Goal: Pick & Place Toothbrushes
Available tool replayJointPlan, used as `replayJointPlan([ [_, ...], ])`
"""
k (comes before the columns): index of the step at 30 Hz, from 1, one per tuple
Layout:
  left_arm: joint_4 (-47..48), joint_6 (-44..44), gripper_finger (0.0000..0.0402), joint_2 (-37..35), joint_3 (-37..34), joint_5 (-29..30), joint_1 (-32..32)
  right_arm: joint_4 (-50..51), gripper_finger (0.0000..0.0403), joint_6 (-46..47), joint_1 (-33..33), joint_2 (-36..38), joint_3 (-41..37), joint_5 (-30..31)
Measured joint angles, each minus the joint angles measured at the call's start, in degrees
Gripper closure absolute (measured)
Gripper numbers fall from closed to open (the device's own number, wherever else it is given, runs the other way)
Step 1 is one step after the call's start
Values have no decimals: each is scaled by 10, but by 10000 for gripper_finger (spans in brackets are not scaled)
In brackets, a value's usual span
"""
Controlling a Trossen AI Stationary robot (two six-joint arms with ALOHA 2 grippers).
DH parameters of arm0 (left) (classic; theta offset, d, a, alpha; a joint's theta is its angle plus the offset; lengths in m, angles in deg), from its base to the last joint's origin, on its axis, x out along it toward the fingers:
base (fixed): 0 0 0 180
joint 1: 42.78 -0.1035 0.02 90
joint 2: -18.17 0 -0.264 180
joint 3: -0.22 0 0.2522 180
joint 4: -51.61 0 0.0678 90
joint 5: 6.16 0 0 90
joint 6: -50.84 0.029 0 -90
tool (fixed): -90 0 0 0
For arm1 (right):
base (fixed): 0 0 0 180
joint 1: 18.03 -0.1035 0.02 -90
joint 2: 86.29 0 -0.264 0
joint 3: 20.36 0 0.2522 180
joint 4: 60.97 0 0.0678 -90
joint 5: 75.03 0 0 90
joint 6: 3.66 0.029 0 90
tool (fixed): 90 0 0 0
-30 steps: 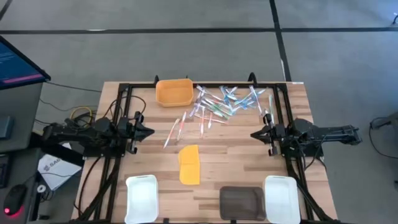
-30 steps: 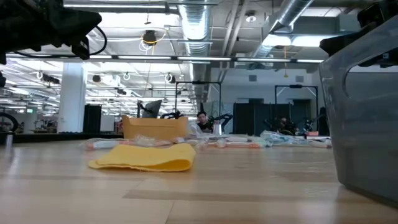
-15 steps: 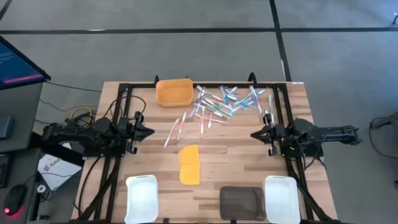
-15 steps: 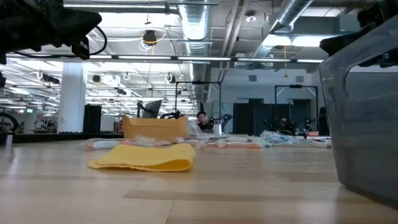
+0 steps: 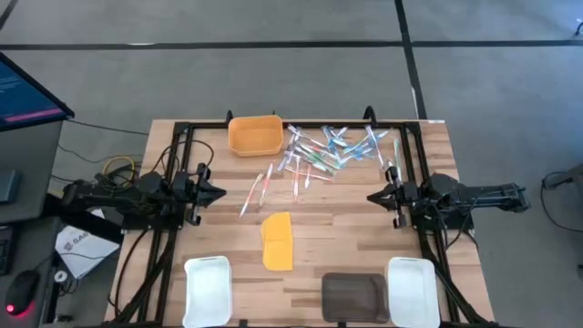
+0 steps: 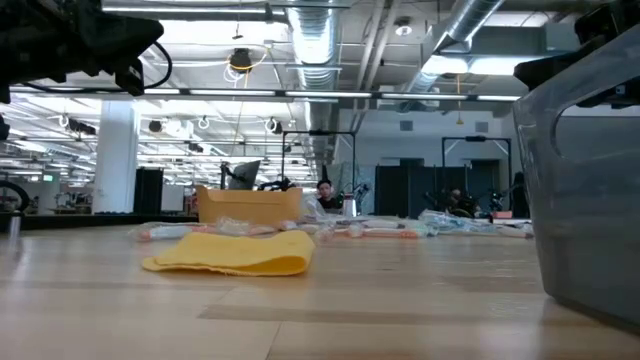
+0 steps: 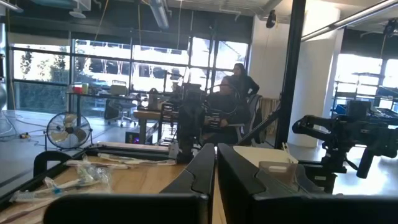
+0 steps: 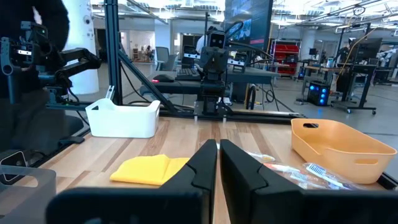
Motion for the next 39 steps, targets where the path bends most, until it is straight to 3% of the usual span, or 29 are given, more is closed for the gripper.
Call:
replayJointPlan([
  [22, -3, 0, 389, 0, 0, 0, 0, 0, 386, 0, 0, 0, 0, 0],
  [26, -40, -4, 389, 0, 0, 29, -1, 12, 386, -28, 3, 0, 0, 6],
  [31, -166, -142, 389, 0, 0, 52, -1, 18, 386, -109, 25, -6, 0, 37],
  [36, -322, -301, 389, 0, 0, 172, -1, 17, 386, -107, 31, -6, 0, 37],
  [39, -357, -364, 389, 0, 0, 212, -1, 13, 386, -107, 31, -5, 0, 45],
])
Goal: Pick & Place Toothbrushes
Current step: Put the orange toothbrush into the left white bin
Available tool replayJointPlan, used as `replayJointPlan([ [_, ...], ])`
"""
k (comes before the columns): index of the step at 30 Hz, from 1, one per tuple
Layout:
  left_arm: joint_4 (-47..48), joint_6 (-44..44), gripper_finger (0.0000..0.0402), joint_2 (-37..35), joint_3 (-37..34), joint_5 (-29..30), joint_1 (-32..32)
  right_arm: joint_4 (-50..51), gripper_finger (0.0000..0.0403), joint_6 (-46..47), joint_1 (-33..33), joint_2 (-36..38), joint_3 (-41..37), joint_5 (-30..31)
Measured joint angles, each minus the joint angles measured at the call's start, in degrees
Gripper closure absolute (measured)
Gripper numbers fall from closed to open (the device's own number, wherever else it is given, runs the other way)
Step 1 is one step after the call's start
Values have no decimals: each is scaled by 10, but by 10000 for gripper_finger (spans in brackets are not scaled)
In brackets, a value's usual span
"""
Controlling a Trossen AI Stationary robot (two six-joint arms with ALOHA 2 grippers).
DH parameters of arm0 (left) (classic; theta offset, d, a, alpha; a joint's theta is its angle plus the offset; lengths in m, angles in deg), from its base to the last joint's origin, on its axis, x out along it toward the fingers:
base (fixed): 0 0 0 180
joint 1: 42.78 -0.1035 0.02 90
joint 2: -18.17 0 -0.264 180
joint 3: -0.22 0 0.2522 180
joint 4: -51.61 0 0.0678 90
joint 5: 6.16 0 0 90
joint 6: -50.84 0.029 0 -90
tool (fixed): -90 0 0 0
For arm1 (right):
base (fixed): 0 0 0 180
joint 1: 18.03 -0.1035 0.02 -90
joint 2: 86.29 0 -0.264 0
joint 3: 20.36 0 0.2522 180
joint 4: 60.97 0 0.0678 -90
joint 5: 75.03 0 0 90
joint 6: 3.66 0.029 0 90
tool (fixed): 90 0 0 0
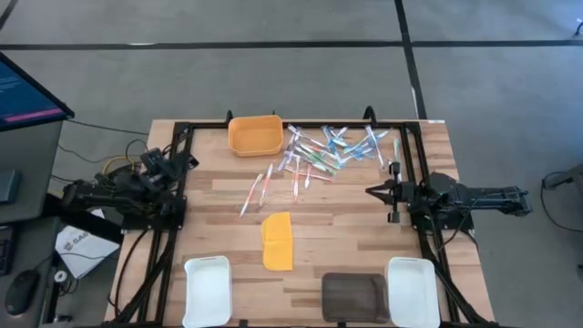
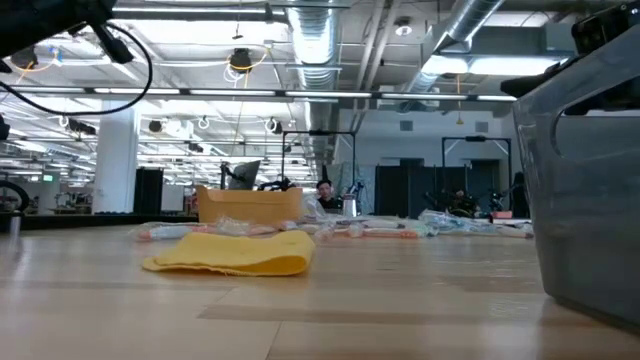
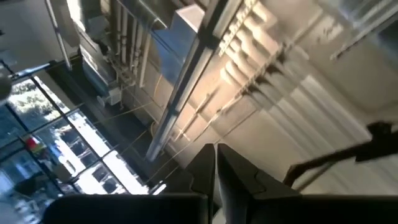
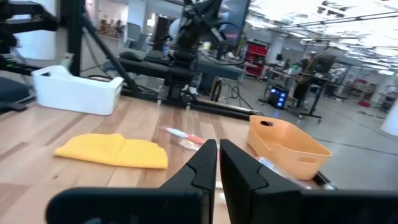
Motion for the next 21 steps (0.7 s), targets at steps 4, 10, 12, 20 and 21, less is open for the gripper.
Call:
replayJointPlan([
  [4, -7, -10, 389, 2, 1, 7, 0, 0, 386, 0, -1, 0, 0, 3],
  [10, -11, 19, 389, 89, 91, -13, 0, 0, 386, 2, -1, 0, 0, 3],
  [12, -10, 53, 389, 137, 137, -35, 0, 0, 386, 2, -1, 0, 0, 3],
  [20, -9, 134, 389, 329, 302, -82, 0, -2, 386, 2, -1, 0, 0, 3],
  [21, -8, 138, 389, 350, 318, -87, 0, -2, 386, 2, -1, 0, 0, 3],
])
